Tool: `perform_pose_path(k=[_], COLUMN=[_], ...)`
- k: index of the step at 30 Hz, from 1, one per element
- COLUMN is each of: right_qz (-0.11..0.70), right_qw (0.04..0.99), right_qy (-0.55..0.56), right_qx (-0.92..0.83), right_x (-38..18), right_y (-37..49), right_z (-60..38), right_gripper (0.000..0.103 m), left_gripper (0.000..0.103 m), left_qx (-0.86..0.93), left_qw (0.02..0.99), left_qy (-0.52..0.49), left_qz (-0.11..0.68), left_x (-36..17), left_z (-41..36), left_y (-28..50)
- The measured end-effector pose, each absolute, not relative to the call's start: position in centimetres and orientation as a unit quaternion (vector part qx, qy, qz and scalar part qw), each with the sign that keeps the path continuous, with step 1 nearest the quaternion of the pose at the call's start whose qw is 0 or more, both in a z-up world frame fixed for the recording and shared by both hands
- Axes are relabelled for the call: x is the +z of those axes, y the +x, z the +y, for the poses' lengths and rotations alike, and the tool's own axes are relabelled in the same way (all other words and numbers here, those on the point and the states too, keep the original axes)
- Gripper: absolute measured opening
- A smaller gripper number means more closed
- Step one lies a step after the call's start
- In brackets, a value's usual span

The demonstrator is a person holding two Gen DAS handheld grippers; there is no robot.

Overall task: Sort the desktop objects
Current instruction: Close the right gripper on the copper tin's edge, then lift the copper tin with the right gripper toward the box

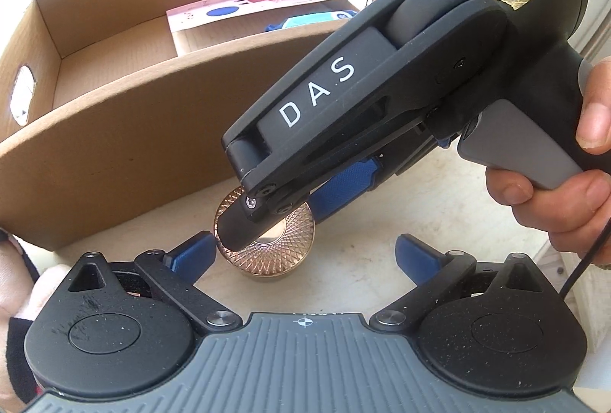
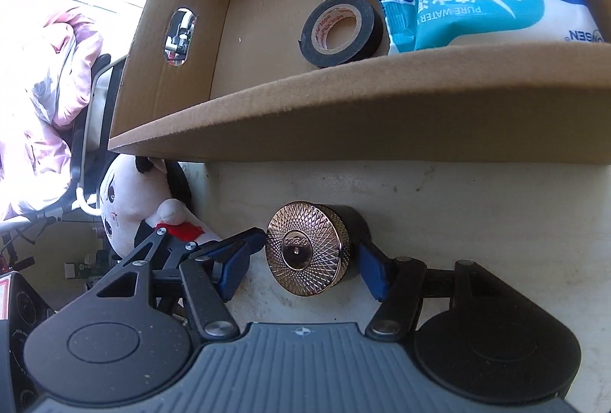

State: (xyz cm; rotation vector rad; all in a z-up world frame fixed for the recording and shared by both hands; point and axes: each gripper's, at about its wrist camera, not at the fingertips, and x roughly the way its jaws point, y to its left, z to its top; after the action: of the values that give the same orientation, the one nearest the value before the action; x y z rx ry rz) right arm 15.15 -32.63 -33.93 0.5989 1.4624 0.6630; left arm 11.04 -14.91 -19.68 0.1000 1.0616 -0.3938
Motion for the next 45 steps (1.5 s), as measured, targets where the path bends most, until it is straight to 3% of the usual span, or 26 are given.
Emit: perform_pose_path(k=[8, 12, 23, 34, 45], right_qz=[0.645, 0.644, 0.651, 0.653, 0.655], right_qw=[0.7, 0.709, 0.71, 0.708, 0.706], right_qy=[0.168, 0.128, 0.08, -0.002, -0.003], right_qx=[0.257, 0.257, 0.255, 0.267, 0.269], right_x=[-32.2, -31.5, -31.0, -30.9, -30.9], right_y=[14.7, 14.6, 14.4, 13.8, 14.0], right_z=[-32.0, -31.1, -28.8, -26.2, -26.7], right_gripper=[0.065, 0.065, 0.061, 0.063, 0.063], left_gripper=[0.092, 0.078, 0.057, 0.056, 0.058], left_qx=[-0.178, -0.164, -0.159, -0.165, -0.171], left_qw=[0.843, 0.841, 0.855, 0.854, 0.858], left_qy=[0.022, 0.003, -0.001, -0.015, -0.021], left_qz=[0.507, 0.515, 0.494, 0.494, 0.484], left_x=[-21.2, -22.3, -23.0, -22.6, -22.6], left_z=[-15.0, -14.3, -14.5, -15.0, -15.2], left_y=[11.5, 11.6, 11.1, 9.7, 8.8])
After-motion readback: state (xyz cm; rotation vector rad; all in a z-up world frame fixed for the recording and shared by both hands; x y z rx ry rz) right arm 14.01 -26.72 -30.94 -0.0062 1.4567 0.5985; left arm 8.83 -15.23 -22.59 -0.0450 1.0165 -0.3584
